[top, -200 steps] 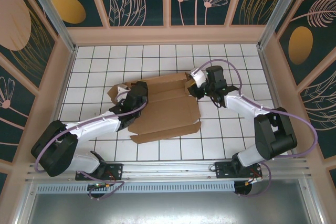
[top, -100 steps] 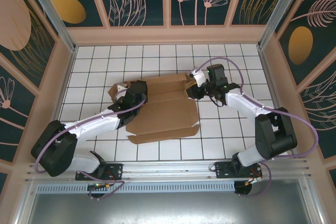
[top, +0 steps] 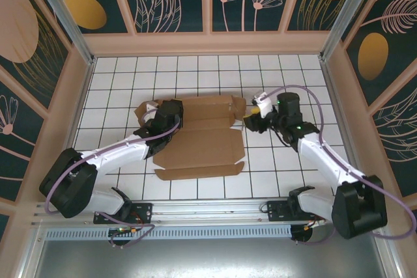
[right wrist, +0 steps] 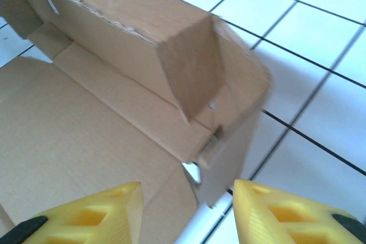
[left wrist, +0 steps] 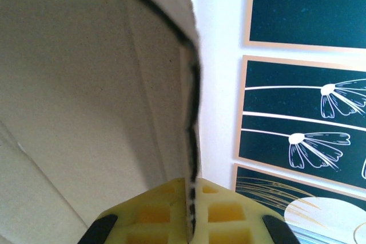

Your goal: Fold the paper box

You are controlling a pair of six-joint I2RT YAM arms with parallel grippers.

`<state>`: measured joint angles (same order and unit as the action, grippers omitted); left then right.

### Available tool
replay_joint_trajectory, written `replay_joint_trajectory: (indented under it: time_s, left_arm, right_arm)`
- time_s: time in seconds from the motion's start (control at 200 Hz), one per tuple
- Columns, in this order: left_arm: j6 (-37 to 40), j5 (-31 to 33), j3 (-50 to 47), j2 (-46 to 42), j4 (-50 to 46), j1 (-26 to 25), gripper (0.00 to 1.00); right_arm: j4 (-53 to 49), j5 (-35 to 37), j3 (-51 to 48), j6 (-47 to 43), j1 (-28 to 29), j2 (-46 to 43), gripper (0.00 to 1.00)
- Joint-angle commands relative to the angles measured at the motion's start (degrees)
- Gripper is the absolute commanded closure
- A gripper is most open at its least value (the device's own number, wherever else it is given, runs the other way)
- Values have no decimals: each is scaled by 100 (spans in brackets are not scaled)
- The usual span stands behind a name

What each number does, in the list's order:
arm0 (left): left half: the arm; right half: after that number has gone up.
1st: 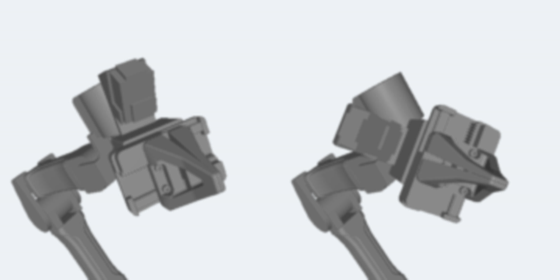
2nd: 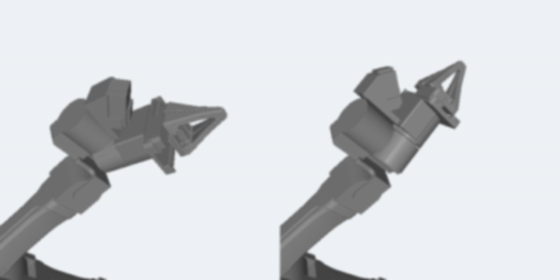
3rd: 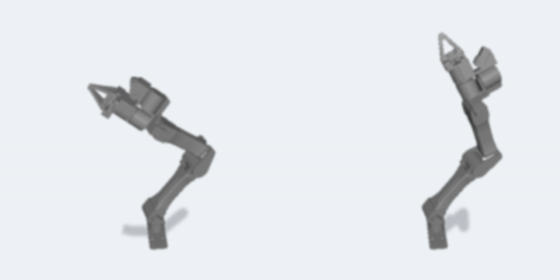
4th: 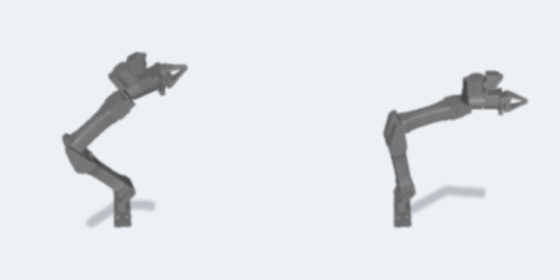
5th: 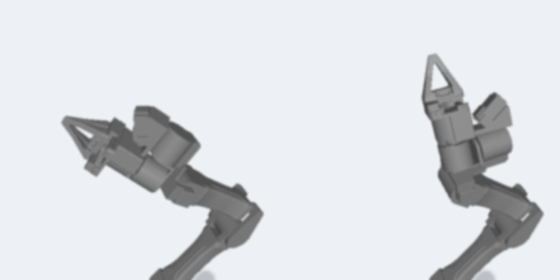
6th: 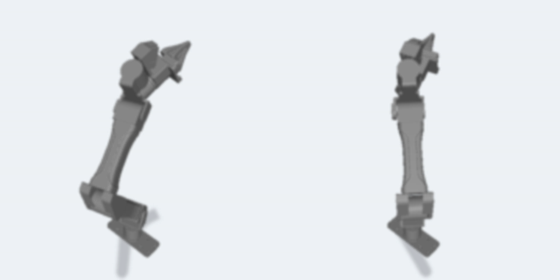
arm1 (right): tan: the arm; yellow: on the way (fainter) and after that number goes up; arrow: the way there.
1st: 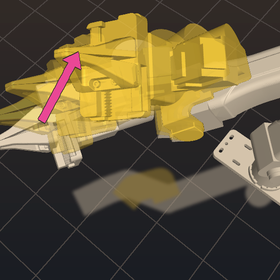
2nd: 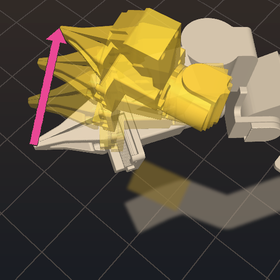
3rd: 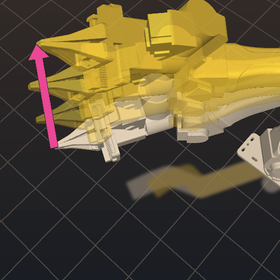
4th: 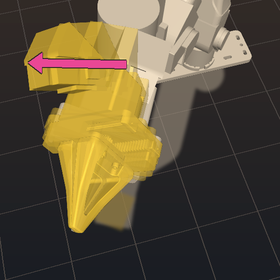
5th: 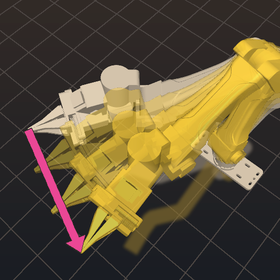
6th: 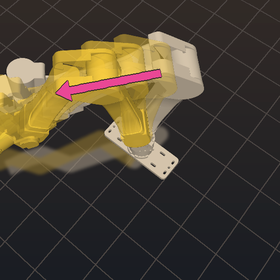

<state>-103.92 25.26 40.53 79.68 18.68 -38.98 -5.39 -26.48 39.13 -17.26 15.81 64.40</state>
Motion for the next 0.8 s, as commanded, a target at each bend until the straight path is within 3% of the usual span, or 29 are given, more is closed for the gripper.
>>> replay_joint_trajectory:
  time_s: [0.0,0.19,0.4,0.796]
  left_arm:
    - [115,-172,27,173,-426,44,100]
    - [149,-252,31,173,-400,49,100]
    - [118,-310,-2,136,-400,52,100]
    - [120,-427,-42,118,-347,49,100]
  right_arm:
    - [590,-244,49,-9,-365,-131,56]
    - [952,547,452,205,-609,400,56]
    - [586,841,241,-1482,-272,1035,55]
    - [552,267,1147,-1438,341,2210,51]
